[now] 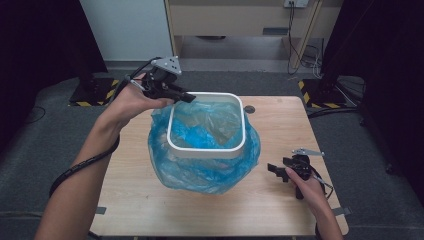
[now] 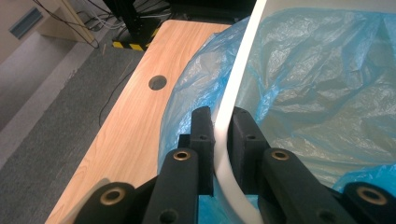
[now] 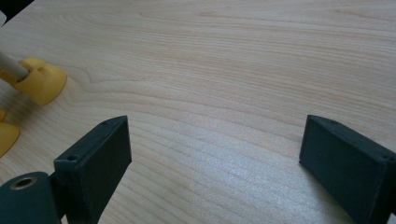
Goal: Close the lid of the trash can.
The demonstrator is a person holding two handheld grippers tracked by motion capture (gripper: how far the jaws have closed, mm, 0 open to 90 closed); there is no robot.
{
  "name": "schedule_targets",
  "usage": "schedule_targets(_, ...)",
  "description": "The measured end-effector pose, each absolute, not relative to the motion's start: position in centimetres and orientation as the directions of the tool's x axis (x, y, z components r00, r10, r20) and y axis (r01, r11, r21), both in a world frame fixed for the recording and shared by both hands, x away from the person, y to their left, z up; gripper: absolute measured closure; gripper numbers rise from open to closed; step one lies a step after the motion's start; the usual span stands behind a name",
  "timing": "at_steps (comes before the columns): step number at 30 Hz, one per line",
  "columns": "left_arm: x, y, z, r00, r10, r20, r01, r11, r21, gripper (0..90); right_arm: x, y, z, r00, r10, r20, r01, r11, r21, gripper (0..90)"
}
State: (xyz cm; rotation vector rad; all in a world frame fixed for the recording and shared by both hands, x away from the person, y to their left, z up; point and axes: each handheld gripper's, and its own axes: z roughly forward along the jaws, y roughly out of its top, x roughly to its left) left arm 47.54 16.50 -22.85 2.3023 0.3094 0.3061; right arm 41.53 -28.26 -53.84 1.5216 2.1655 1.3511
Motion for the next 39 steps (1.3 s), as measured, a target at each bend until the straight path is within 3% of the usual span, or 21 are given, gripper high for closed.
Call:
schedule_targets(16,47.5,16.8,-23.4,0.94,0.322,0.113,0.127,-0.639,0.758,80.6,41.5,-28.2,-53.8,-0.465,0.817,0.34,0.665,0.068,0.744,8.8)
schedule_targets(23,47.3,16.7,-23.4,0.937,0.332,0.112,0.132,-0.631,0.764,75.2,41.5,-28.2,-53.8,-0.463,0.818,0.342,0.666,0.067,0.743,8.8)
schedule_targets(30,47.0,16.9,-23.3,0.938,0.33,0.106,0.129,-0.616,0.777,64.4,41.5,-28.2,-53.8,-0.465,0.818,0.338,0.664,0.069,0.745,8.7)
schedule_targets(36,46.8,17.5,-23.2,0.928,0.359,0.098,0.14,-0.581,0.802,48.0,41.5,-28.2,-53.8,-0.464,0.82,0.334,0.664,0.072,0.745,8.7)
schedule_targets(39,46.6,17.8,-23.1,0.927,0.362,0.097,0.137,-0.569,0.811,44.0,41.5,-28.2,-53.8,-0.464,0.82,0.334,0.664,0.073,0.744,8.7)
